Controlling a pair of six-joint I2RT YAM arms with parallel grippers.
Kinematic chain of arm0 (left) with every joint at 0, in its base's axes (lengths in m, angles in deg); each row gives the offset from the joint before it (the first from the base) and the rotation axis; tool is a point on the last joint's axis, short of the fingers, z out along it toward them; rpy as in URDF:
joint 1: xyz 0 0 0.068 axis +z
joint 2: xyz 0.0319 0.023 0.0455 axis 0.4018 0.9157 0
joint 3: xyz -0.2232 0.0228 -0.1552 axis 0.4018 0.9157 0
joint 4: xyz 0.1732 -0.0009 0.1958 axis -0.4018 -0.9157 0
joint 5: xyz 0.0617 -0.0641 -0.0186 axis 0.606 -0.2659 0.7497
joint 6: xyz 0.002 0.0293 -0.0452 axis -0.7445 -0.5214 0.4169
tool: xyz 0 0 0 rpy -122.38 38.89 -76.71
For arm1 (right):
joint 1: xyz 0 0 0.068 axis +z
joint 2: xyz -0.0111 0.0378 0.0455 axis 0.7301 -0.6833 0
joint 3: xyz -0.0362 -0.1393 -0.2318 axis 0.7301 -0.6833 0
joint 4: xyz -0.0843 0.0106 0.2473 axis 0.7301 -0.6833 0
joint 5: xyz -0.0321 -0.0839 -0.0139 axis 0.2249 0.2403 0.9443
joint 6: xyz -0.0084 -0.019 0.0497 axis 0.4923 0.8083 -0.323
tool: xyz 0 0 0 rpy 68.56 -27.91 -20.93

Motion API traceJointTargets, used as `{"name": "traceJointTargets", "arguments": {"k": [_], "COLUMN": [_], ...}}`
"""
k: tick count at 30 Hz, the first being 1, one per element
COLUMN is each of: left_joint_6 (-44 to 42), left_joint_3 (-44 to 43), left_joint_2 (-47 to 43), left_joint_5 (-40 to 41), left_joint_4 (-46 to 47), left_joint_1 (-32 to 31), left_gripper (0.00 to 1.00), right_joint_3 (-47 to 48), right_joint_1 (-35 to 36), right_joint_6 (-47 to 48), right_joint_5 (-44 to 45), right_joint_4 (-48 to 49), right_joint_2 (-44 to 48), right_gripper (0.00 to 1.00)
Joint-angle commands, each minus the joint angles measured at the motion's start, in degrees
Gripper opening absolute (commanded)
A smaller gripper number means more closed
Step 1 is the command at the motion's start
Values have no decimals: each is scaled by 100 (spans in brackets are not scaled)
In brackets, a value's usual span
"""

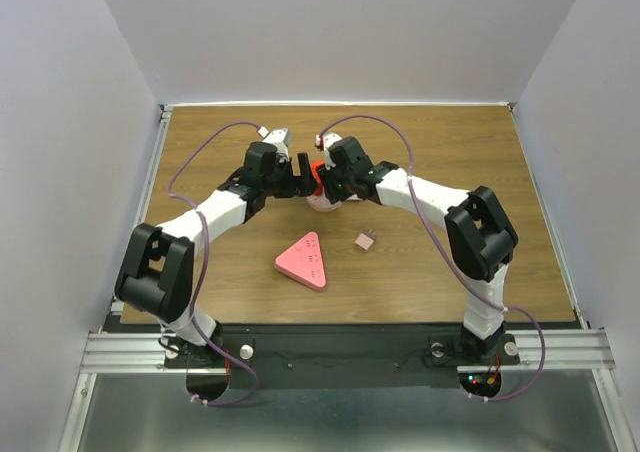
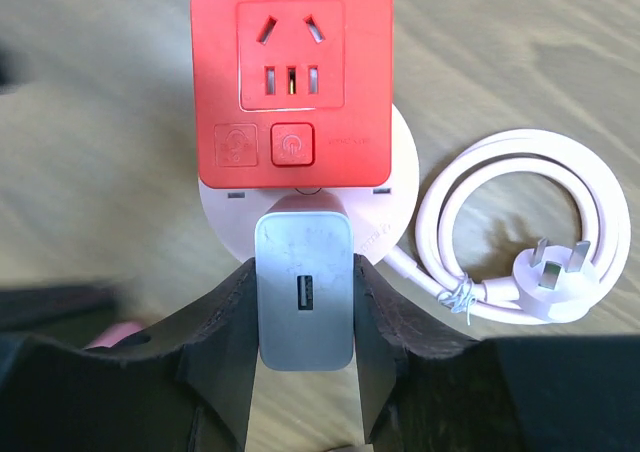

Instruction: Insert the plug

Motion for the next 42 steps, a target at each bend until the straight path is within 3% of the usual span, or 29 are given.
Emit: {"name": "traceJointTargets", "arguments": {"k": [1,13,15,19,24,26,31,34,37,42], "left_joint_6": [56,47,38,38,29,12,-85,-190,-400,-770], "left_joint_3": [-71,465,483,554,527,519,527,571,580,370], "left_joint_2": [-777,-1561,-1632,-1702,-1676,-1693,-1737,-1772,-1703,-1186], "left_joint_5": [365,639,630,639,542,551,717,963,1078,877], "left_joint_4": [-118,-249,-276,-294,-294,-294,-294,-285,-180,-91], "left_joint_1": [39,118,118,118,118,118,4,-303,-873,-1892], "left_gripper": [99,99,99,99,99,99,99,99,99,99], "right_joint_3": [-254,238,317,484,730,792,802,513,126,-525], "right_joint_1": [-395,-808,-800,-808,-809,-800,-800,-808,-887,-1274], "right_joint_6": [-301,-328,-319,-231,-204,-187,-248,-414,-651,-1310], "right_joint_5": [967,1153,1012,749,713,739,880,1257,1862,1917], "right_joint_4": [-997,-1006,-997,-997,-1006,-1006,-1006,-1006,-1006,-988], "right_joint_2": [-550,-480,-410,-86,284,477,943,1373,1742,2243], "right_gripper": [0,2,10,44,64,69,70,82,93,95]}}
